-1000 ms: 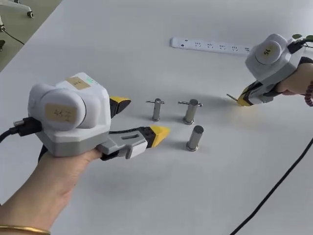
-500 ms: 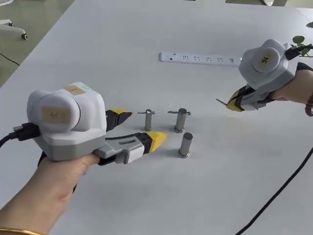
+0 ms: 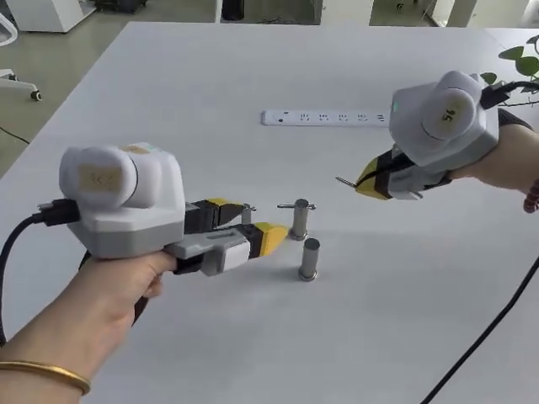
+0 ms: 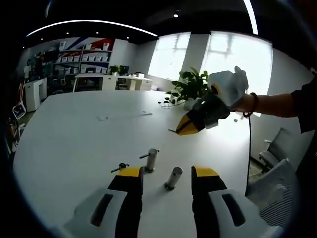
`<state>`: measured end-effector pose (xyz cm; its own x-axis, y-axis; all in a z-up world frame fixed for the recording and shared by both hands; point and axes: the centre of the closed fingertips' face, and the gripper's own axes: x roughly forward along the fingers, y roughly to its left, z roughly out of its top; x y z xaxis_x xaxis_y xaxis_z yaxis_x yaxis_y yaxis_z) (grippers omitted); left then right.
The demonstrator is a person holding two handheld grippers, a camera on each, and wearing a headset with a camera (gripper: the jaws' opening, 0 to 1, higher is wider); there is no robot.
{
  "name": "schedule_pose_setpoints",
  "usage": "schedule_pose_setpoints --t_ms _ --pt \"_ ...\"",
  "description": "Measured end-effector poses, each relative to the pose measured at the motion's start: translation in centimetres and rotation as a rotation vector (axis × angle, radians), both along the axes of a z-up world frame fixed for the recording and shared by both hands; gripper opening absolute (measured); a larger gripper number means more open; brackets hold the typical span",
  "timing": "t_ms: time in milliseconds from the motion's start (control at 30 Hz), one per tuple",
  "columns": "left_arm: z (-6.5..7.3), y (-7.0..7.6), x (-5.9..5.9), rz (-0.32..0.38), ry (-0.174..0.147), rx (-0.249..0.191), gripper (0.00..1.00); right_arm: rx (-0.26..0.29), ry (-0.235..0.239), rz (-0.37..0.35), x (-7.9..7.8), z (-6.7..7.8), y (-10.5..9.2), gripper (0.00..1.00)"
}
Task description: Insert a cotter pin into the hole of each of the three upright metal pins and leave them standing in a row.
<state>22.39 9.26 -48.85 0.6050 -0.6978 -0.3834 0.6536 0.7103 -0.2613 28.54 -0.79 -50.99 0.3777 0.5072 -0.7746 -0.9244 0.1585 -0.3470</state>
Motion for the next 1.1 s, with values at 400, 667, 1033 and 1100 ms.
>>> schedule_pose_setpoints --t_ms 400,667,1033,1100 --pt "0.0 -1.3 0.2 -0.027 0.085 -0.037 0.28 0.008 -0.056 0.164 -3.6 1.1 3.5 0.00" --pt "-0.2 -2.1 -0.4 -0.052 0.162 -0.083 0.24 0.019 -0.073 0.225 -4.2 1.3 4.3 0.00" --pt "0.0 -3.3 -0.8 -0.058 0.203 -0.127 0.16 0.008 -0.097 0.302 -6.5 1.2 5.7 0.00" --pt "0.1 -3.4 -0.8 -0.055 0.209 -0.140 0.15 0.009 -0.100 0.313 -6.7 1.2 5.9 0.00"
